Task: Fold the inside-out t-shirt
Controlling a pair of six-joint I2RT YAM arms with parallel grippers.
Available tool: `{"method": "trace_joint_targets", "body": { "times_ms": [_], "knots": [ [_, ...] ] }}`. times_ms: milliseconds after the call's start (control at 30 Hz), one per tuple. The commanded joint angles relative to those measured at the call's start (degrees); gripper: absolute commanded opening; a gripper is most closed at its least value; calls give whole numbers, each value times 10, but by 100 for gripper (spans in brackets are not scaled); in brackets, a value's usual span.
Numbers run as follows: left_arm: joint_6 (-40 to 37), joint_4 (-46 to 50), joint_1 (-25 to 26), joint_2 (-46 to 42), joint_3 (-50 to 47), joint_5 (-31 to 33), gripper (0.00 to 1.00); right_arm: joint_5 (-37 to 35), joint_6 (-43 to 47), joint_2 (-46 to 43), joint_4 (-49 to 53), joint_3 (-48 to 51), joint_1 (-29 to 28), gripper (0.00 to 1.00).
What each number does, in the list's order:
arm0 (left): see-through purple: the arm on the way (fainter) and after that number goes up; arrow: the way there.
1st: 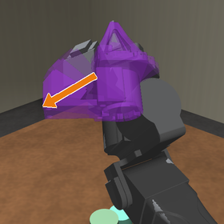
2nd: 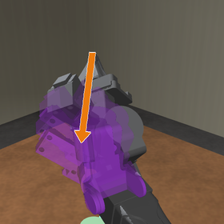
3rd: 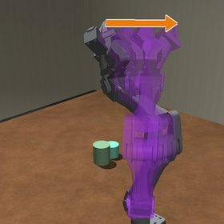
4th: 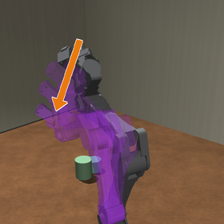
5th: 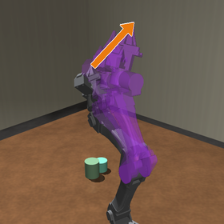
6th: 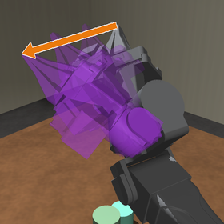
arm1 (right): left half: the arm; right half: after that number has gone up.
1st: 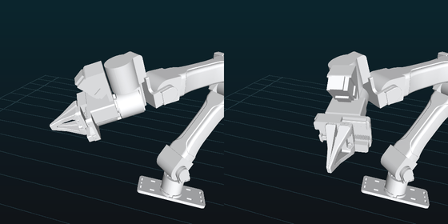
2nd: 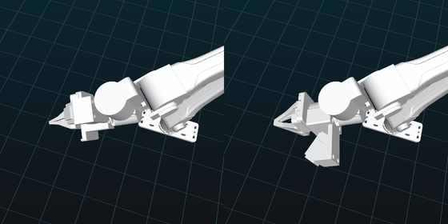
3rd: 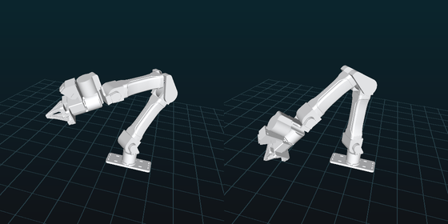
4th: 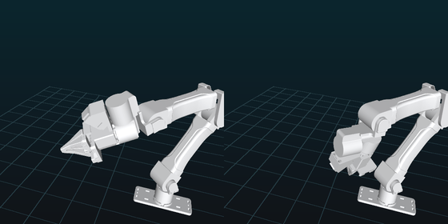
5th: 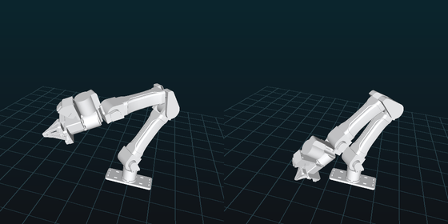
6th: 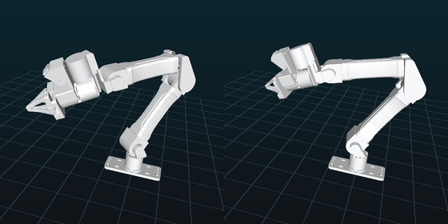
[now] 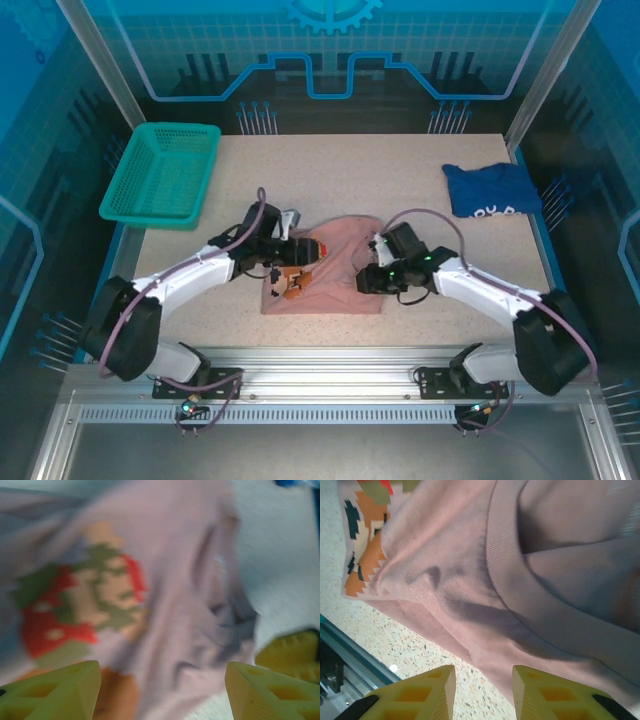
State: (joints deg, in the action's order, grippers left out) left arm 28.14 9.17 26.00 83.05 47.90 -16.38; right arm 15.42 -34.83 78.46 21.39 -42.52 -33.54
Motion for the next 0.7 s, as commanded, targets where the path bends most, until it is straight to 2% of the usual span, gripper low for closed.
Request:
{"method": "trace_joint_targets", "body": {
  "times_ms": [0,233,333,500,667],
  "knots": [
    [23,24,-30,60,39,14,67,-33,-31,64,-15,-22,-22,32],
    [2,50,-86,227,163,34,66,-99,-26,133,87,-42,-3,23],
    [-2,65,-99,264,184,44,66,-122,-22,140,125,-49,9,20],
    [1,84,-112,268,180,67,65,-157,-1,159,175,-74,36,16],
    [11,68,-100,207,105,48,65,-180,43,176,212,-142,83,16]
  ]
}}
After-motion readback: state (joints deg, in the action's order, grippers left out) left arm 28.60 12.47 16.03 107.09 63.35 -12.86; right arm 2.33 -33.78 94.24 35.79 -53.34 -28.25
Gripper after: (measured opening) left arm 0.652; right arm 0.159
